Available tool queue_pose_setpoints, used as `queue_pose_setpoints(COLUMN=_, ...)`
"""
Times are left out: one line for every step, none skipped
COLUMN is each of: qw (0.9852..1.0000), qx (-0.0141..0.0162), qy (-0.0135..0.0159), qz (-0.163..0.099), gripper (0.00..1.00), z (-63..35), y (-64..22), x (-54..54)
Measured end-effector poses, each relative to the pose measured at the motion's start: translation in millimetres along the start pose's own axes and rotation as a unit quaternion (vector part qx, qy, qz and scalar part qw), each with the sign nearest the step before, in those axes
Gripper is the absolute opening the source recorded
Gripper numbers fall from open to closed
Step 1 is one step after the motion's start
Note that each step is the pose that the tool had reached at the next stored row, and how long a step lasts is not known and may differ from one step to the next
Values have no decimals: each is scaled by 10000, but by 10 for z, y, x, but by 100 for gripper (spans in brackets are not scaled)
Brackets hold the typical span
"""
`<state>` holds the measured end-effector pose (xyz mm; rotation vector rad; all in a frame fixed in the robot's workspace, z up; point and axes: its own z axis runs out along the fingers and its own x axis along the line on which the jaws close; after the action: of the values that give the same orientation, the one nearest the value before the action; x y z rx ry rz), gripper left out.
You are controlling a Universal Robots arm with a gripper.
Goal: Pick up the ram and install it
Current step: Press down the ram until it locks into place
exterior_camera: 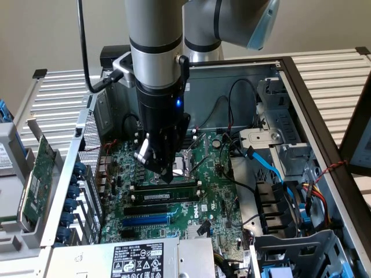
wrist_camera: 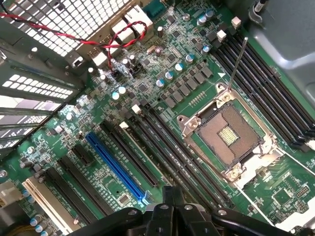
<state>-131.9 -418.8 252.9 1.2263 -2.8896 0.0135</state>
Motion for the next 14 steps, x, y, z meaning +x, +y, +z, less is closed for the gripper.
queue_pose_setpoints(qw=10000, qx=7, qy=-7, qz=50, gripper=11, z=0, y=0, x=0)
queue_pose_setpoints(qw=9999, qx=13, qy=-13, qz=99, gripper=11, z=0, y=0, x=0)
queue_pose_setpoints(qw=9999, qx=19, qy=-18, qz=149, gripper=11, z=0, y=0, x=0)
queue_pose_setpoints(qw=9998, qx=24, qy=-23, qz=199, gripper=11, z=0, y=0, x=0)
queue_pose_setpoints(qw=9997, qx=29, qy=-27, qz=251, gripper=11, z=0, y=0, x=0)
queue_pose_setpoints(qw=9995, qx=32, qy=-30, qz=303, gripper=11, z=0, y=0, x=0)
queue_pose_setpoints(qw=9994, qx=35, qy=-33, qz=356, gripper=11, z=0, y=0, x=0)
queue_pose_setpoints(qw=9991, qx=37, qy=-34, qz=416, gripper=11, z=0, y=0, x=0)
queue_pose_setpoints(qw=9989, qx=38, qy=-34, qz=473, gripper=11, z=0, y=0, x=0)
queue_pose_setpoints(qw=9986, qx=38, qy=-34, qz=534, gripper=11, z=0, y=0, x=0)
queue_pose_setpoints(qw=9982, qx=39, qy=-34, qz=596, gripper=11, z=0, y=0, x=0)
queue_pose_setpoints(qw=9978, qx=39, qy=-33, qz=665, gripper=11, z=0, y=0, x=0)
queue_pose_setpoints(qw=9973, qx=39, qy=-32, qz=729, gripper=11, z=0, y=0, x=0)
queue_pose_setpoints(qw=9968, qx=39, qy=-31, qz=793, gripper=11, z=-1, y=0, x=1)
